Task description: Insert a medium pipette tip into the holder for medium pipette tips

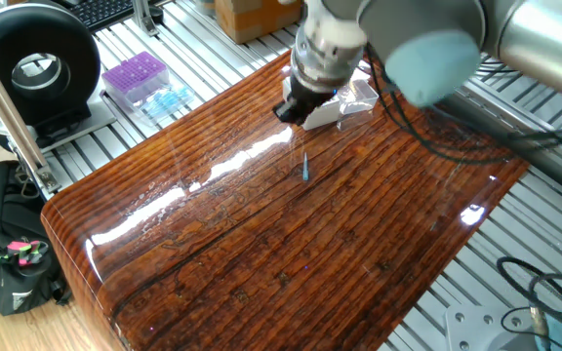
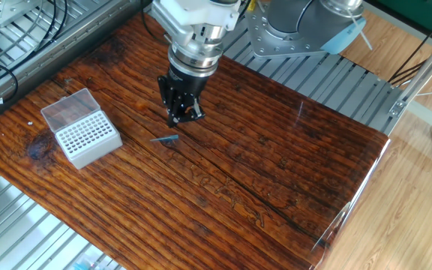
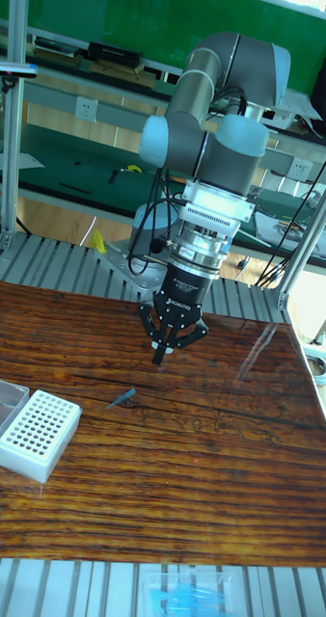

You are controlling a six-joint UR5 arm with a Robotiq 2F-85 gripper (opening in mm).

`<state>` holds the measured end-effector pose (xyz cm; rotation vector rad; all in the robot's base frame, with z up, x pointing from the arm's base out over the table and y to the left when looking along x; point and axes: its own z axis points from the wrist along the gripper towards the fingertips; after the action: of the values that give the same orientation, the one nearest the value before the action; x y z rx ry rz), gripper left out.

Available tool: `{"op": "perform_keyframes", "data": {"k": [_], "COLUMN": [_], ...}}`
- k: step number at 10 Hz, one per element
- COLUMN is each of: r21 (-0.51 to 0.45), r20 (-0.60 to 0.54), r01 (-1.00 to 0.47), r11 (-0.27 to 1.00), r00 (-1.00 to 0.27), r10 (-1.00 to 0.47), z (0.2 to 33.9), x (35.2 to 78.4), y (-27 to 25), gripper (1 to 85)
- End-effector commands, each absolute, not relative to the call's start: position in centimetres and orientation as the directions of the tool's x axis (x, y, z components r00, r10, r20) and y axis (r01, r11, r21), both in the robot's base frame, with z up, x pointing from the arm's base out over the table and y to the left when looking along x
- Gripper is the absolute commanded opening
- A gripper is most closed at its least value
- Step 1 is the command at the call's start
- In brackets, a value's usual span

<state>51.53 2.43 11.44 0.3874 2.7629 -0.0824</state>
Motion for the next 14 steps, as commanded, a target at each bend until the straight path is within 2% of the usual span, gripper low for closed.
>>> {"op": "perform_keyframes", "data": {"k": [1,9,11,13,14], "r21": [0.011,0.018,0.035,-0.013,0.0], "r20": [-0.357,-0.374,-0.442,-0.454,-0.464], "r01": [0.306,0.324,0.301,0.26,0.254], "r11": [0.952,0.946,0.953,0.966,0.967], "r00": [-0.888,-0.875,-0.85,-0.862,-0.857], "r10": [0.29,0.307,0.285,0.226,0.225], "z": [11.7,11.6,11.9,11.7,11.3], "x": [51.0,49.5,50.8,50.7,50.9], "y": [3.1,3.9,4.2,3.6,3.8], "gripper": [1.0,1.0,1.0,1.0,1.0]}}
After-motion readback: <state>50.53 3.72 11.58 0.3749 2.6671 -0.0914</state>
